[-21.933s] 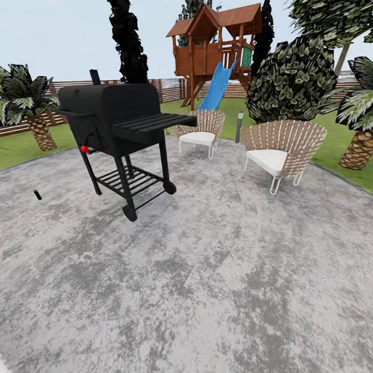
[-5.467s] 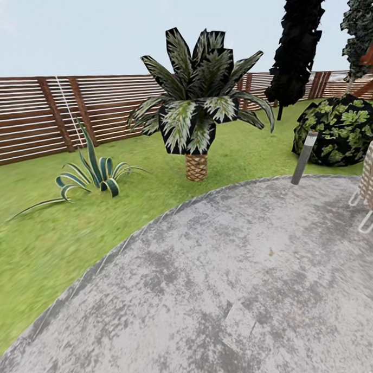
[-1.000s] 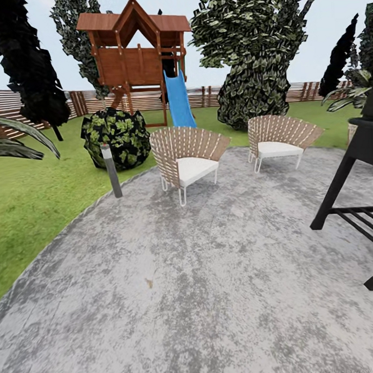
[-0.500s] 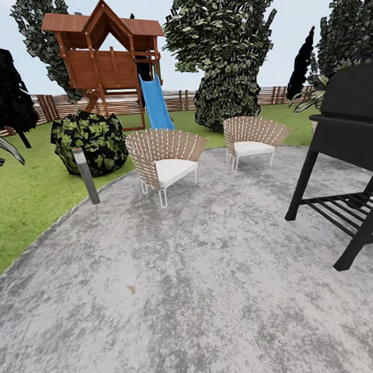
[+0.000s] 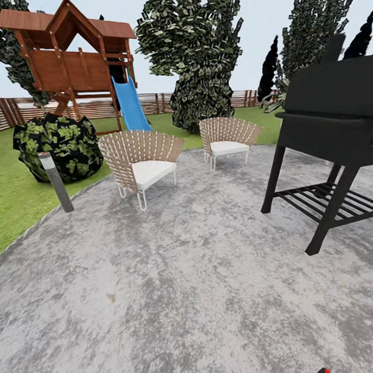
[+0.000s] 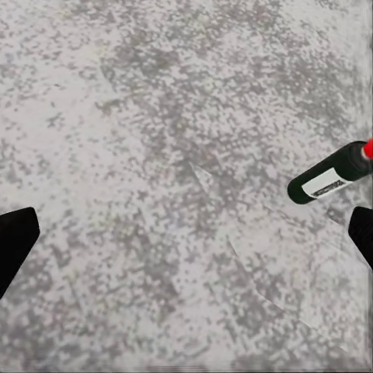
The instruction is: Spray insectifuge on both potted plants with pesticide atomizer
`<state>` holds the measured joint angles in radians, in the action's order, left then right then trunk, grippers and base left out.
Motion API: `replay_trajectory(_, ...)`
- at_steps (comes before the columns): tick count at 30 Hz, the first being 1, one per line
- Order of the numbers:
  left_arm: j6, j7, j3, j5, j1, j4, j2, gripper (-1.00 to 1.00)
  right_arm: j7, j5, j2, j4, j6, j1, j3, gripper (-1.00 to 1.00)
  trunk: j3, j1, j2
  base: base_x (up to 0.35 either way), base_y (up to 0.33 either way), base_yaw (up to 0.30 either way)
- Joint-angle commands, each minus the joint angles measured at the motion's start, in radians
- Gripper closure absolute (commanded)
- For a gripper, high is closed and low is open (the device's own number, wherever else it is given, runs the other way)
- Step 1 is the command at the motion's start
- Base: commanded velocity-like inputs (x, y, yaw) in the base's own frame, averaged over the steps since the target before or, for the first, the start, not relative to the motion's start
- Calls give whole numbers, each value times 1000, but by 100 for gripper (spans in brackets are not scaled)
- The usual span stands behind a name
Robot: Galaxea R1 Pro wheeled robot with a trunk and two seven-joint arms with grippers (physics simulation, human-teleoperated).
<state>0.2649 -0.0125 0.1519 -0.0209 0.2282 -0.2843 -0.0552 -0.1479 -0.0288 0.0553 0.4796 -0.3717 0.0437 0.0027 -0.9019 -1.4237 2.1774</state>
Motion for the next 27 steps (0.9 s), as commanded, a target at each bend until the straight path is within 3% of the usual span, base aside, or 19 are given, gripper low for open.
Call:
replay_trajectory(1, 3, -1, 2, -2, 0, 1, 0, -100, -4, -3, 0, -1, -3, 1, 0, -100, -3, -4, 8, 0, 0, -281)
replay_trajectory(15, 2, -1, 1, -2, 0, 1, 0, -100, -3, -3, 0, -1, -3, 1, 1, -100, -41, -57, 106, 0, 0, -287)
replay_trajectory(27, 2, -1, 3, -3, 0, 1, 0, -100, -4, -3, 0, -1, -3, 1, 1, -100, -36, -57, 106, 1, 1, -290)
